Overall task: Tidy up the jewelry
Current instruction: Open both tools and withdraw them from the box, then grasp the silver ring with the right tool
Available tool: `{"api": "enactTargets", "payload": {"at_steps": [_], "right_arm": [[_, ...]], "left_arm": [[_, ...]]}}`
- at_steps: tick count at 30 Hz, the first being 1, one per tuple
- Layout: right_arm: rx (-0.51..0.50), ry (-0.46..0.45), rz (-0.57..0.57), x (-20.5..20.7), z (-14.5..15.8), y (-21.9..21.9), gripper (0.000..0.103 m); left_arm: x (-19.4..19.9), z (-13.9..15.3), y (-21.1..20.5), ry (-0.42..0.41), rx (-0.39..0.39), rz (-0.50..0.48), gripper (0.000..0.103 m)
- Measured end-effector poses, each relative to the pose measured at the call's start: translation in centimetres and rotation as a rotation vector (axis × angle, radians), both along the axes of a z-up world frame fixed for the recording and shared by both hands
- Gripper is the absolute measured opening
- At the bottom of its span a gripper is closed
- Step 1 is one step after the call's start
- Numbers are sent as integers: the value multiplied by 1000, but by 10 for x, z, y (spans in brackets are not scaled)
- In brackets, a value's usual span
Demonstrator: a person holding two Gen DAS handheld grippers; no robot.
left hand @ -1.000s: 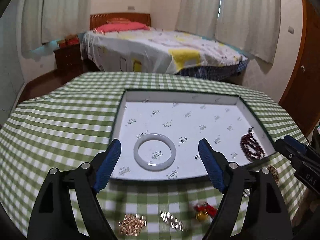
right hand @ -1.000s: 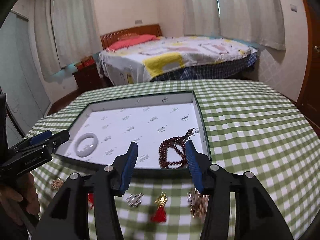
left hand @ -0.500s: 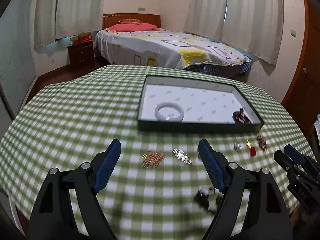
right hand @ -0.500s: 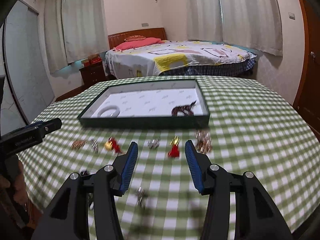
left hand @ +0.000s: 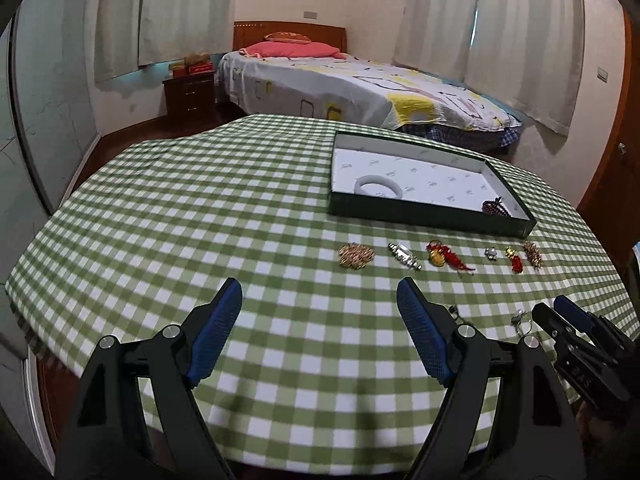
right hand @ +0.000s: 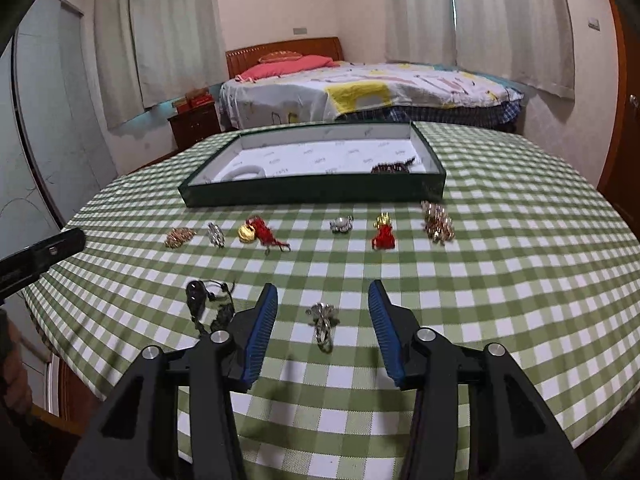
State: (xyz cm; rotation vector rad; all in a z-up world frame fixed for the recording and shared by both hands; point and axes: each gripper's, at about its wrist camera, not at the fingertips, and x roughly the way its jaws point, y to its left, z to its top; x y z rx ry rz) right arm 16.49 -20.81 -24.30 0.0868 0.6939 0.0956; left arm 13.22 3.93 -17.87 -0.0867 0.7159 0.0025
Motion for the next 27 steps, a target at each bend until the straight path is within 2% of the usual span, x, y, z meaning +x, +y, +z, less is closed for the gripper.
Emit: {"api": "enactTargets", "payload": {"at_steps": [11, 16, 27], "right_arm": [[-16, 58, 4, 17, -20, 9, 38], [-24, 91, 9, 23, -26, 11, 23], [-24, 62, -11, 16, -16, -9, 22]], "left_arm": [[1, -14, 20, 39, -24, 48, 78], [4, -21, 19, 59, -26, 44, 78], [8, -29, -3, 83, -8, -4, 78]]}}
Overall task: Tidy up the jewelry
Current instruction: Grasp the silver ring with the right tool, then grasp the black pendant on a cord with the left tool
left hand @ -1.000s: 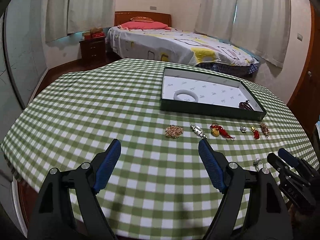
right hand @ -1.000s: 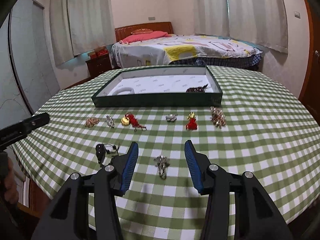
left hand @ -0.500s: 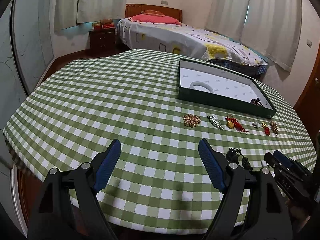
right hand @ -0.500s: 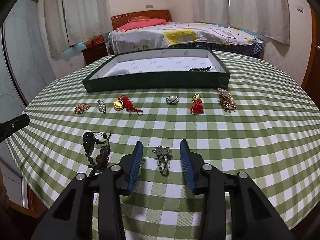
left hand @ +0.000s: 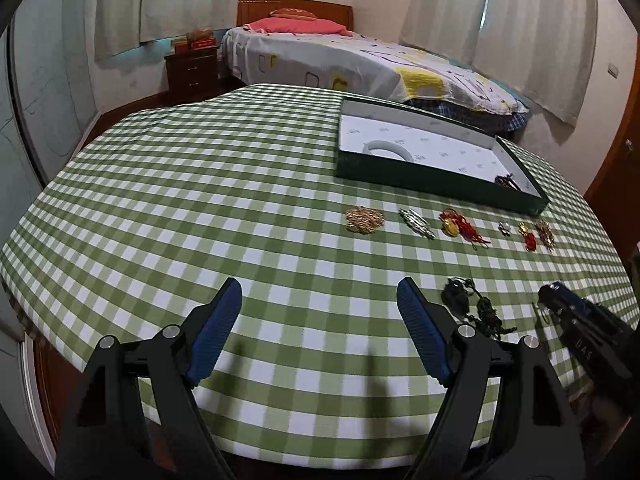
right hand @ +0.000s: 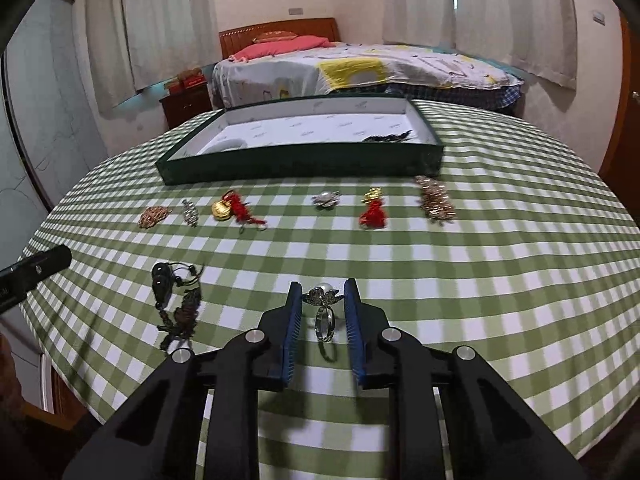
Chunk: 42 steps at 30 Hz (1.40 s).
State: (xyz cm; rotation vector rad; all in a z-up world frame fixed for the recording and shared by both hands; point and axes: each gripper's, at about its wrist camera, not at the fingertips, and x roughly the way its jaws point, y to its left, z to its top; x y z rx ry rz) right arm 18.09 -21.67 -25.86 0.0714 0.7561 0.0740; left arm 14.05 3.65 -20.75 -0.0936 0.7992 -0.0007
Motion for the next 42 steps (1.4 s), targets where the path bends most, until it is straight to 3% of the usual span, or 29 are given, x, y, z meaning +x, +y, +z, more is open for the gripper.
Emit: {"api": "enactTargets", "payload": {"at_steps": [12, 24, 29, 33, 39, 42], "right_arm": [[11, -19, -95, -17, 6, -48, 22], [75, 1, -188, -24, -2, -91, 22], [84, 6, -185, -22, -3, -91, 22], [84, 5, -184, -20, -3, -90, 22], [80, 15, -180, -18, -6, -88, 22], [80, 15, -179, -19, -6, -88, 22]], "left_arm": [[2, -1, -49, 1, 26, -85, 78], [28, -26, -89, 63, 65, -116, 76], [36, -36, -93, 95, 86, -124, 59], [38, -39, -93, 99, 81, -138, 52], [37, -37, -95, 87, 56, -183, 26], [38, -38, -93, 89, 37, -188, 23]]}}
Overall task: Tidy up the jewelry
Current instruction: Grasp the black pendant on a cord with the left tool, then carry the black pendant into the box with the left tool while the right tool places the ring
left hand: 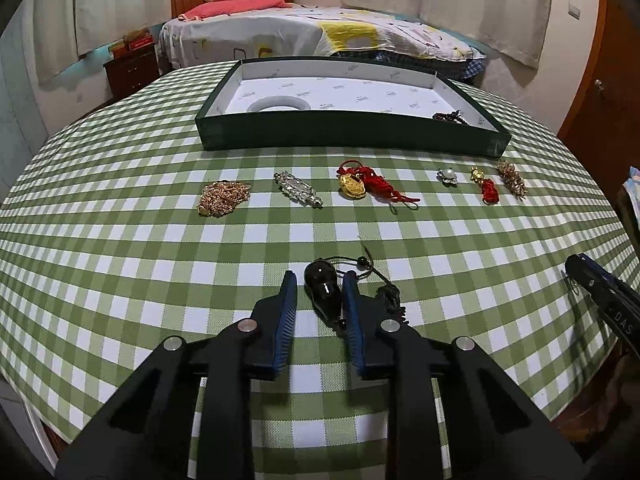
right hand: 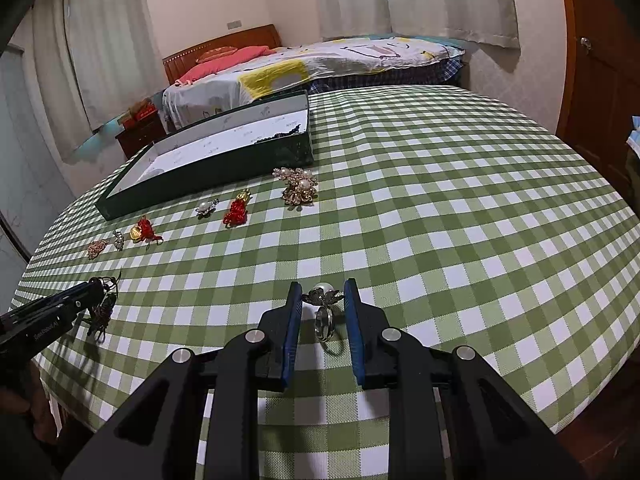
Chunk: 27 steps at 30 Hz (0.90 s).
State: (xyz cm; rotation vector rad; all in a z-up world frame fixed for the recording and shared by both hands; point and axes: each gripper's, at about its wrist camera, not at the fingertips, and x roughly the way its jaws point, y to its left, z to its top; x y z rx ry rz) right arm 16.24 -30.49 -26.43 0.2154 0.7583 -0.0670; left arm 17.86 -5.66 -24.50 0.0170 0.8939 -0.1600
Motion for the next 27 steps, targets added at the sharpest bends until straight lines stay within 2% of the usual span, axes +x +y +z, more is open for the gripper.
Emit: {"api": "enactTargets", "payload": {"at_steps": [6, 9, 17, 27], "right_arm": [[-6, 3, 12, 2, -1, 3, 22], [-8, 6, 14, 2, -2, 4, 22], [-17, -2, 30, 2, 0, 9, 22], [-37, -28, 63, 1, 9, 21, 22]], "left_arm": [[2, -1, -1, -8, -6, -4, 29], [0, -2, -1, -14, -19, -19, 19], [-2, -1, 1, -25, -28, -23, 18], [-13, 20, 6, -95, -33, -33, 18]]}}
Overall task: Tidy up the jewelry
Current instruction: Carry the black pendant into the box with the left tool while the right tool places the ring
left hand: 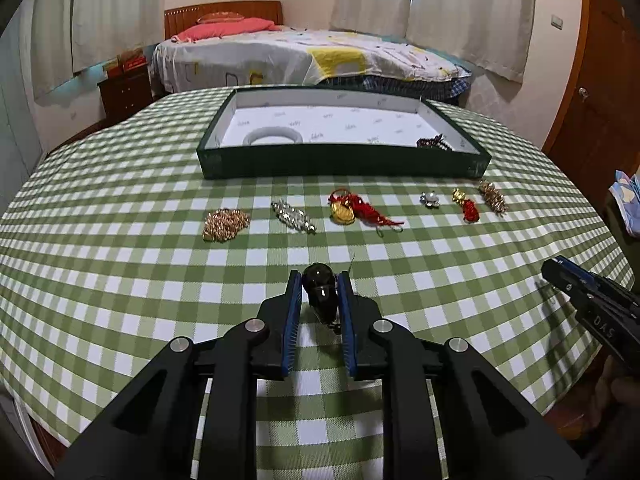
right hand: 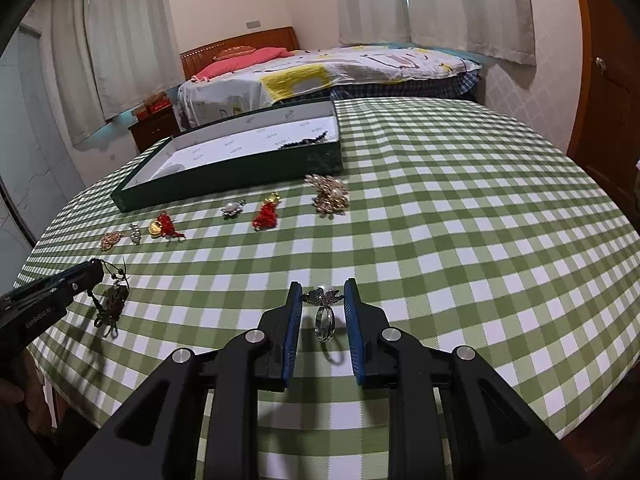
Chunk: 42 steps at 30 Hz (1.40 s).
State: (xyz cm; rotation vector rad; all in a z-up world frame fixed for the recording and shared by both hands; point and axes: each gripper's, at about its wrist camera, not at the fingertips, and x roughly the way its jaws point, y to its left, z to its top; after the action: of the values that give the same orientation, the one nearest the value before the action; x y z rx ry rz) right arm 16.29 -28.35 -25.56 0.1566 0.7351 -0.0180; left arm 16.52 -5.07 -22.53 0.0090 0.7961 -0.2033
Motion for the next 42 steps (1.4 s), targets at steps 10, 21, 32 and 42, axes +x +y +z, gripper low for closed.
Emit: {"api": "enactTargets", "payload": {"at_steps": [10, 21, 32, 42], "right_arm": [[-15, -51, 46, 6, 25, 17, 22], [-9, -156, 100, 37, 73, 32, 22], [-4, -266, 149, 104, 111, 47, 22], [-8, -262, 159, 167, 101, 60, 22]], "left_arm": [[-1, 28, 1, -62, -23, -8, 18], [23, 64, -4, -151, -49, -20, 18], [78, 96, -20, -263, -69, -43, 18], [152, 83, -33, -265, -76, -37, 18]]}}
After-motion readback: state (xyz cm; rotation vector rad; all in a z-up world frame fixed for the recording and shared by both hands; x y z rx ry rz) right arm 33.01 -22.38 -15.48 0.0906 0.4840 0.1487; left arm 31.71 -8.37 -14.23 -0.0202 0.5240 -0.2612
